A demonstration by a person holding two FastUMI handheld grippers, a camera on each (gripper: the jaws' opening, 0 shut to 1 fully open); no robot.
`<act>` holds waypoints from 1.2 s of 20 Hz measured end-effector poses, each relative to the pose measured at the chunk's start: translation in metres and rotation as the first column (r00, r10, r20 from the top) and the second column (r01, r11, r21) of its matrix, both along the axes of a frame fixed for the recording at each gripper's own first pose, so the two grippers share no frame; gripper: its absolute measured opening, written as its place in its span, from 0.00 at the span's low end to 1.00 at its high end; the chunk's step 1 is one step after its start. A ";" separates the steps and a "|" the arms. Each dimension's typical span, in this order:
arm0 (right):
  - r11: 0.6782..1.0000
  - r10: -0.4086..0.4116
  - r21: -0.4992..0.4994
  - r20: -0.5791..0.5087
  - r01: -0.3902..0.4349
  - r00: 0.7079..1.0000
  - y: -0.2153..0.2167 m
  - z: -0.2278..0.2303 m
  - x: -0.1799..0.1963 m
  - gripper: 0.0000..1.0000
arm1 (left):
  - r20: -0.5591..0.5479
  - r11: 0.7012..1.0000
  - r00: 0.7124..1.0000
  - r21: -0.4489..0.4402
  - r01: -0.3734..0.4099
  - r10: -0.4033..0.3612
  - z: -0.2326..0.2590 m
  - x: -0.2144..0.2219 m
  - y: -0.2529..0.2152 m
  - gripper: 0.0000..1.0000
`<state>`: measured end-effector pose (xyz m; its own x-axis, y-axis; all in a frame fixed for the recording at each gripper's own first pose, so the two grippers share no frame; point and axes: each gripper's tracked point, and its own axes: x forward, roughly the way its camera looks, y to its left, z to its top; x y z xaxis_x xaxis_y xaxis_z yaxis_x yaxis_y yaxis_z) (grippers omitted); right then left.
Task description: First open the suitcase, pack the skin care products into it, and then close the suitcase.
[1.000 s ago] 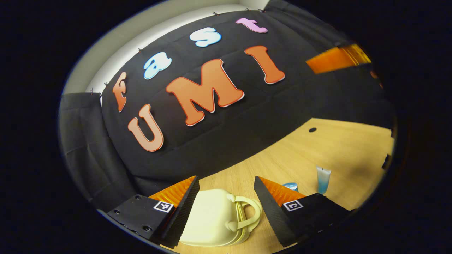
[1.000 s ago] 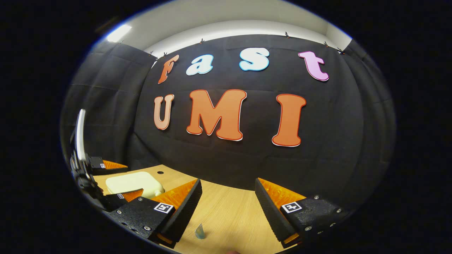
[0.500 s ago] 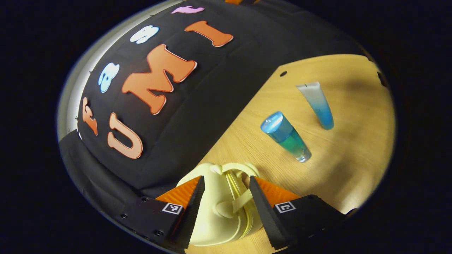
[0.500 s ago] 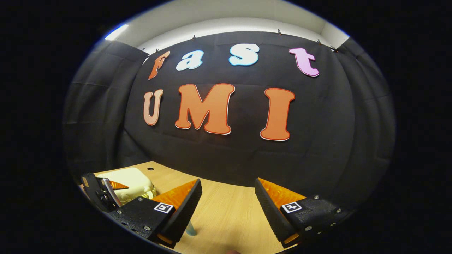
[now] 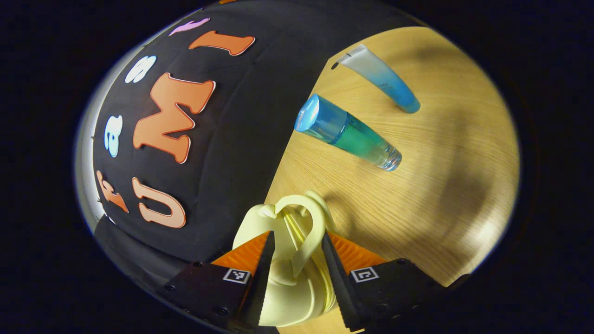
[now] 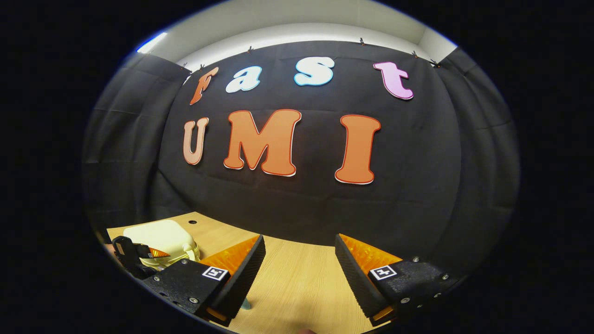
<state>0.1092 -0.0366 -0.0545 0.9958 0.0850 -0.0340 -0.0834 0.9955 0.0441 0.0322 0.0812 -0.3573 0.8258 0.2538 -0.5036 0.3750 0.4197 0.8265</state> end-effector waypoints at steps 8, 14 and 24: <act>0.999 -0.029 -0.029 0.005 0.029 1.000 -0.006 -0.002 -0.012 0.95 | 0.011 1.000 1.000 -0.012 0.011 -0.010 -0.002 0.007 0.004 0.06; 0.999 -0.038 -0.020 0.000 0.038 0.999 0.012 0.005 -0.009 0.95 | 0.121 0.970 0.989 -0.238 -0.052 0.082 0.063 0.008 0.018 0.06; 0.998 0.042 -0.044 0.000 -0.042 0.999 0.107 0.028 0.006 0.95 | 0.254 0.782 0.893 -0.604 -0.154 0.372 0.171 0.014 0.127 0.06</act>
<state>0.1152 0.0706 -0.0260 0.9915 0.1248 -0.0376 -0.1249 0.9922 0.0001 0.0458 0.2078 -0.1860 0.9115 0.2540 -0.3235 -0.0801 0.8810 0.4662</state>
